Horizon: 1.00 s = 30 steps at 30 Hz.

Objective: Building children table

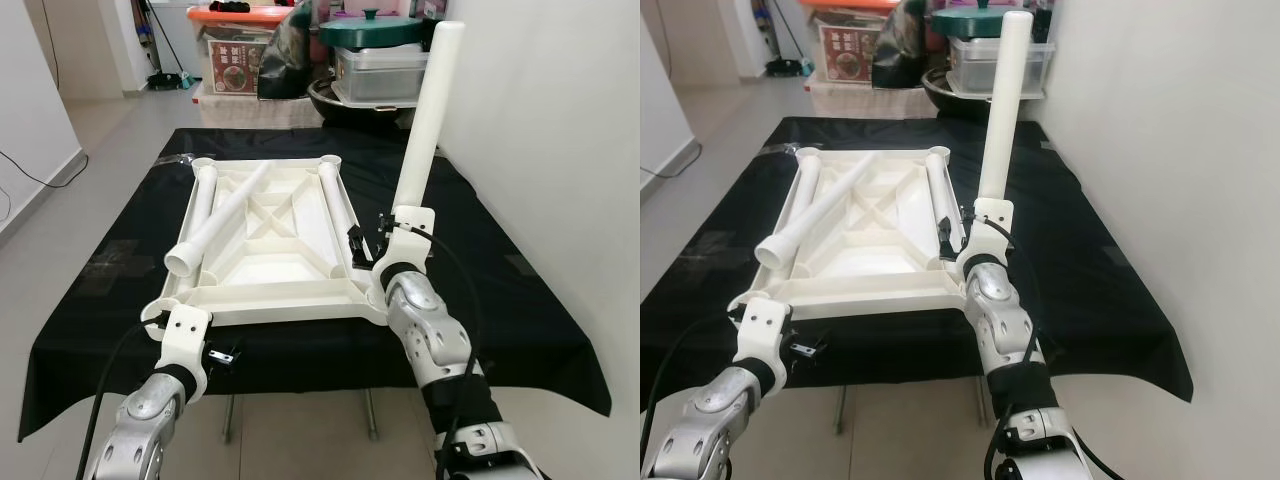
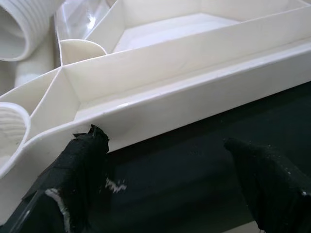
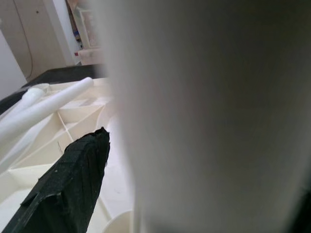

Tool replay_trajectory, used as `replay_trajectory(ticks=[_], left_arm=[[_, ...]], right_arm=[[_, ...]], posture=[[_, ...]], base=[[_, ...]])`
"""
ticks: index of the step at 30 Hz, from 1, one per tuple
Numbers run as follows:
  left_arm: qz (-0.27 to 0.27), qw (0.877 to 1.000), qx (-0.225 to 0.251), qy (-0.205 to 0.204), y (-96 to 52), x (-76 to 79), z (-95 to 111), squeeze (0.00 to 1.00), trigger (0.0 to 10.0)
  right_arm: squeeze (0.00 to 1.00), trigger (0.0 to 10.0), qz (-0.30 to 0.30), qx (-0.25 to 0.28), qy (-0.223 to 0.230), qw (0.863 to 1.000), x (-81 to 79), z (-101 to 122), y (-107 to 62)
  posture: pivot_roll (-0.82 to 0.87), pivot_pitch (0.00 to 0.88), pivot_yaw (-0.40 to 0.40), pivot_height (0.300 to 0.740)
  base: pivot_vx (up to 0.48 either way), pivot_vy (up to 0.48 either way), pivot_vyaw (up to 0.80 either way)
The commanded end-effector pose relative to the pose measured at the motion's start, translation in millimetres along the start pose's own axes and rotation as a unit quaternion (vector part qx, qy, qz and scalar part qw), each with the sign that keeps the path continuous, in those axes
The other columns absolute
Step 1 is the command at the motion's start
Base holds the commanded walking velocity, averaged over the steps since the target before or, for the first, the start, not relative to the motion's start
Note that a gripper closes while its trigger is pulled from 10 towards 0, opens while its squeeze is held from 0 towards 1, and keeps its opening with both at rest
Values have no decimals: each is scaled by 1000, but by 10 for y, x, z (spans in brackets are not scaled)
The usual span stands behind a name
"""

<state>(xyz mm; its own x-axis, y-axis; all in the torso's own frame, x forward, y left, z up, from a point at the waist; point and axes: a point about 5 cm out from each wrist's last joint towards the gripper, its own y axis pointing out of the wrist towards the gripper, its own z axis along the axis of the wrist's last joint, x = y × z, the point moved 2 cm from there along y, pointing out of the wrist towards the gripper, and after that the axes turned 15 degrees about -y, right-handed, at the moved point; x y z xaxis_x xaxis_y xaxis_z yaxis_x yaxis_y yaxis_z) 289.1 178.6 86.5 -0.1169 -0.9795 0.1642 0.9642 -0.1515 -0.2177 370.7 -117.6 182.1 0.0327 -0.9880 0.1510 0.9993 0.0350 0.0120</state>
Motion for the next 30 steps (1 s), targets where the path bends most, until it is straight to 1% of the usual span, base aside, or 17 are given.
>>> replay_trajectory(ticks=[1,5,7,8,9,12,13,14,16,18,19,21,25,26,28,29,30], left_arm=[[2,1000,-2,5,-24,1,-19,0,10000],[7,1000,-6,3,-70,-27,-50,0,10000],[8,1000,-6,3,-80,-33,-55,0,10000],[10,1000,-6,0,-89,-35,-59,0,10000],[10,1000,-6,0,-89,-35,-59,0,10000],[11,1000,-5,-3,-90,-29,-64,0,10000],[11,1000,-5,-3,-90,-26,-62,0,10000],[11,1000,-5,-3,-90,-26,-62,0,10000],[10,1000,-3,-3,-91,-26,-51,0,10000],[10,1000,-3,-3,-91,-26,-51,0,10000],[12,1000,1,-3,-94,-37,-30,0,10000],[18,1000,21,-4,-105,-66,59,0,10000],[22,999,36,-6,-109,-65,126,0,10000],[21,998,54,1,-113,-33,209,0,10000],[20,998,62,4,-117,-18,240,0,10000],[23,997,75,9,-135,-12,297,0,10000],[25,996,84,12,-149,-11,333,0,10000]], right_arm=[[1000,10000,12,3,-6,1000,-3,14,-51],[1000,10000,32,3,-25,999,63,-53,-256],[1000,10000,42,-11,-28,999,75,-124,-326],[1000,10000,79,-46,-30,995,58,-289,-465],[1000,10000,79,-46,-30,995,58,-289,-465],[1000,10000,164,-90,-29,982,-45,-465,-647],[1000,10000,210,-95,-30,973,-102,-482,-711],[1000,10000,210,-95,-30,973,-102,-482,-711],[1000,10000,266,-96,-36,959,-153,-480,-794],[1000,10000,266,-96,-36,959,-153,-480,-794],[1000,10000,295,-92,-48,950,-160,-461,-820],[1000,10000,314,-75,-65,944,-140,-378,-775],[1000,10000,320,-59,-76,943,-167,-306,-717],[459,10000,326,-47,-75,941,-244,-215,-665],[459,10000,327,-42,-70,942,-275,-179,-644],[0,10000,320,-37,-68,944,-323,-144,-593],[0,10000,315,-35,-67,946,-352,-125,-561]], posture=[[97,0,-64,740],[90,0,-68,740],[85,0,-69,740],[78,0,-66,740],[78,0,-66,740],[72,0,-59,740],[72,0,-58,740],[72,0,-58,740],[73,0,-57,740],[73,0,-57,740],[74,0,-56,740],[71,0,-52,740],[75,0,-49,740],[94,0,-56,740],[94,0,-56,740],[103,0,-59,740],[104,0,-60,740]], base=[[0,0,0],[0,0,0],[0,0,0],[0,0,0],[0,0,0],[0,0,0],[0,0,0],[0,0,0],[0,0,0],[0,0,0],[0,0,0],[0,0,0],[0,0,0],[0,0,0],[0,0,0],[0,0,0],[0,0,0]])
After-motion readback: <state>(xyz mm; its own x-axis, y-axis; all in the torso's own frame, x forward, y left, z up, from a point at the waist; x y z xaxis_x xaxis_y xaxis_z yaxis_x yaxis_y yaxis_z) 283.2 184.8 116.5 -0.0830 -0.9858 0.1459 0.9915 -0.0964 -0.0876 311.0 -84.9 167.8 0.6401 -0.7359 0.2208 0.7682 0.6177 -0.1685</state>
